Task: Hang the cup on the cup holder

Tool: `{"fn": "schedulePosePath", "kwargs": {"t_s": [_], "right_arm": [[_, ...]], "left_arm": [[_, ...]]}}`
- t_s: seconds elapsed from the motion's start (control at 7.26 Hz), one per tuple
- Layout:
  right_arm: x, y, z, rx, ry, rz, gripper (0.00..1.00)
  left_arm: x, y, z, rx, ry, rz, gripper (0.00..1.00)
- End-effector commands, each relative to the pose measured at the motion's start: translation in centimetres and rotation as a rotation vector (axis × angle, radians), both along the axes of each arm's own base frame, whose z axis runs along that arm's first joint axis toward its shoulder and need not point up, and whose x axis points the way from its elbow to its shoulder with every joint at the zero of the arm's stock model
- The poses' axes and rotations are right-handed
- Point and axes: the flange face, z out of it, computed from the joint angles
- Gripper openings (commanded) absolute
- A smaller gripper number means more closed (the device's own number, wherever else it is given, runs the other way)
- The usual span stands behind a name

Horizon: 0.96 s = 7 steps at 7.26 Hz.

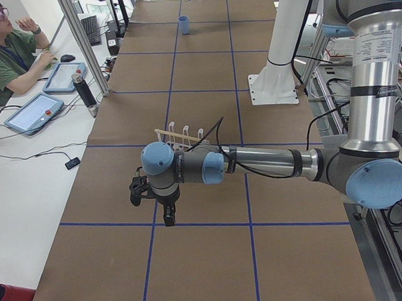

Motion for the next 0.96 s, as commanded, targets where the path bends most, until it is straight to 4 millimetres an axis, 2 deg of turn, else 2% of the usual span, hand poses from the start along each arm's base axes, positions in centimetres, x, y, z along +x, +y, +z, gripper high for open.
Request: {"fn": "schedulePosePath", "kwargs": {"t_s": [0.0, 0.41, 0.55, 0.83], "right_arm": [[0.0, 0.2, 0.3, -0.004, 0.002, -0.002, 1.0], [0.1, 0.4, 0.5, -0.003, 0.008, -0.003, 1.0], [0.1, 0.0, -0.3, 0.016, 0.013, -0.003, 1.0], [-0.7, -1.5, -2.2, 0.073, 0.028, -0.018, 1.0]], "left_arm": [[0.0, 0.4, 0.1, -0.002, 0.0, 0.0, 0.99], [0.0, 0.3, -0.4, 0.007, 0.0, -0.001, 0.99], [0.0, -0.1, -0.8, 0.014, 0.0, -0.001, 0.99], [0.2, 0.1, -3.9, 0.07, 0.028, 0.001, 0.99]]}}
